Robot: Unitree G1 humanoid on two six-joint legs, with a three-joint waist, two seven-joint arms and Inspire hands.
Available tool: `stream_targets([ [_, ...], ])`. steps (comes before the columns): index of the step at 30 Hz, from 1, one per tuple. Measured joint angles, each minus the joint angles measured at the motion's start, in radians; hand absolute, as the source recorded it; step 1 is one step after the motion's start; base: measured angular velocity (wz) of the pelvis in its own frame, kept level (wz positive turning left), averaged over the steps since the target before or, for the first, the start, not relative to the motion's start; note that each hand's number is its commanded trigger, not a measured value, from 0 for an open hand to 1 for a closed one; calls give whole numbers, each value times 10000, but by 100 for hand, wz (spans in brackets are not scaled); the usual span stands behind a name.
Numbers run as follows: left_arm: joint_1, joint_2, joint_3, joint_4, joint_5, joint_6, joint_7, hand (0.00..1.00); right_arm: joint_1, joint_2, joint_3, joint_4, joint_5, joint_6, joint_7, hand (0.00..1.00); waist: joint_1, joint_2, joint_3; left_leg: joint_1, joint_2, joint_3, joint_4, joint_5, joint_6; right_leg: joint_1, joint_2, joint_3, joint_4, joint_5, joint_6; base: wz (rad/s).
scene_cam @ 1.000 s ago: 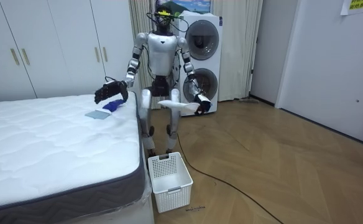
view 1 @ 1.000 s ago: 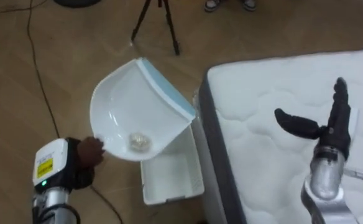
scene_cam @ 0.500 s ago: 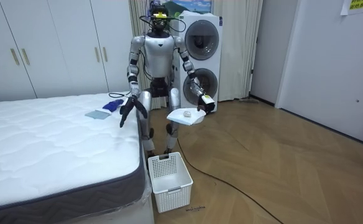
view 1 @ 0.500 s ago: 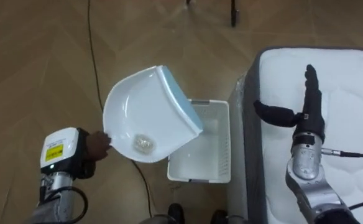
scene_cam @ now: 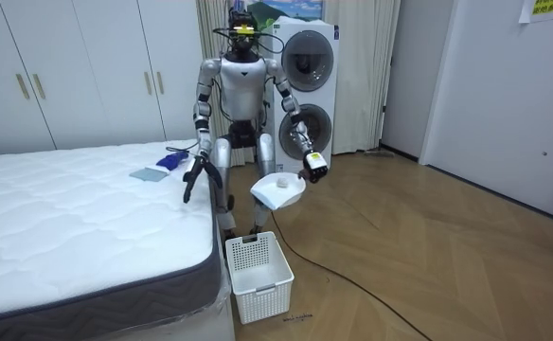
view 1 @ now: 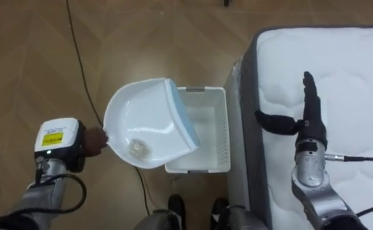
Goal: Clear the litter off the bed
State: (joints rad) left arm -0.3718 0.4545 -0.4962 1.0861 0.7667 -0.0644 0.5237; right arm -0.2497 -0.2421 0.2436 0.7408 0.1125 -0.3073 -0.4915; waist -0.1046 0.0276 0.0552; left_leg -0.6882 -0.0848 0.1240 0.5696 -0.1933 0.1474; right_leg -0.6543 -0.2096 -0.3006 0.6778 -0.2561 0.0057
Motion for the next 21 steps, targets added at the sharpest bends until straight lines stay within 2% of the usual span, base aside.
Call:
stream_targets([
  [3, -217, 97, -13, -481, 588, 221, -528, 100, 56, -7, 1, -5, -45, 134, 131, 0, -37, 82, 7, -367, -3, 1, 203, 13, 22, -362, -10, 68, 155, -13, -4, 0],
  [7, -485, 289, -386, -1160, 1173, 512, -1211, 100, 61, -3, 201, -60, -76, 275, 135, 0, -180, 152, 8, -632, -2, 2, 332, 14, 27, -634, 2, 209, 322, -31, 4, 0],
  [10, -527, 305, -623, -1612, 1413, 731, -1687, 100, 79, -7, 227, -70, -44, 439, 141, 0, -322, 230, 0, -679, 2, 4, 399, 12, 33, -658, 12, 265, 358, -41, 17, 0],
  [14, -528, 321, -791, -1949, 1885, 841, -2286, 100, 235, -24, 213, -74, -77, 487, 137, 0, -387, 290, -7, -684, 5, 86, 405, 17, 41, -816, 15, 394, 463, -43, 14, -5],
  [19, -514, 450, -822, -2797, 2988, 1277, -3597, 100, 598, -24, 200, -792, -511, 582, 73, 0, -485, 350, -36, -918, 10, 264, 513, 27, 56, -1180, 9, 714, 759, -89, -5, -4],
  [21, -526, 453, -895, -2836, 3186, 1312, -3971, 100, 623, -25, 208, -872, -547, 605, 62, 0, -559, 355, -37, -920, 9, 305, 559, 22, 61, -1225, 0, 787, 860, -100, -2, -2],
])
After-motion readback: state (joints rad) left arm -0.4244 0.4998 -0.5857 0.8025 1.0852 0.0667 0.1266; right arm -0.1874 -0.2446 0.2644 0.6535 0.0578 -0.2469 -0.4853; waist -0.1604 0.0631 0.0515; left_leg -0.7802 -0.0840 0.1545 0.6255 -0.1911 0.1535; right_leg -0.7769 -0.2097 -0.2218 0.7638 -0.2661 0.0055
